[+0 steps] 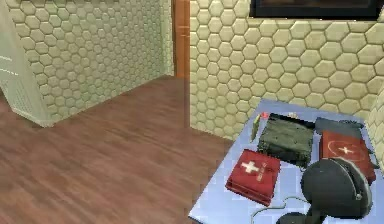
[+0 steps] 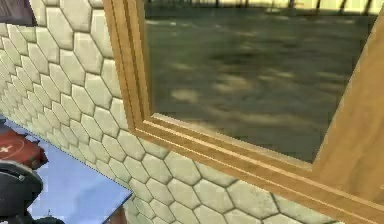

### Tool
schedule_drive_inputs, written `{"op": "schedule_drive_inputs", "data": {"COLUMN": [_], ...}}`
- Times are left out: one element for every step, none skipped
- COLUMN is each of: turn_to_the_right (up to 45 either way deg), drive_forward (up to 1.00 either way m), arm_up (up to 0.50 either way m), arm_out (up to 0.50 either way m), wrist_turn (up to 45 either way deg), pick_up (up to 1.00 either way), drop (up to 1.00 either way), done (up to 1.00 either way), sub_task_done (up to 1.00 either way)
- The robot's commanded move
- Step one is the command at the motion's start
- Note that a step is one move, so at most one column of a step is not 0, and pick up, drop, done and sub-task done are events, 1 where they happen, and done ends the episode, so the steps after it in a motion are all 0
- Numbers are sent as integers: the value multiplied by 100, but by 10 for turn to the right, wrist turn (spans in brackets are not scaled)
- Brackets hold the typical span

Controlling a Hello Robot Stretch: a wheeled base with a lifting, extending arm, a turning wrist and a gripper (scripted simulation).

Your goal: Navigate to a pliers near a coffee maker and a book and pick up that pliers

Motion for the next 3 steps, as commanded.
{"op": "schedule_drive_inputs", "data": {"turn_to_the_right": [-450, -450, -30], "drive_forward": [0, 0, 0], "arm_up": [0, 0, 0], "arm_out": [0, 0, 0], "wrist_turn": [0, 0, 0], "pick_up": [0, 0, 0], "drop": [0, 0, 0], "done": [0, 0, 0], "sub_task_done": [0, 0, 0]}}
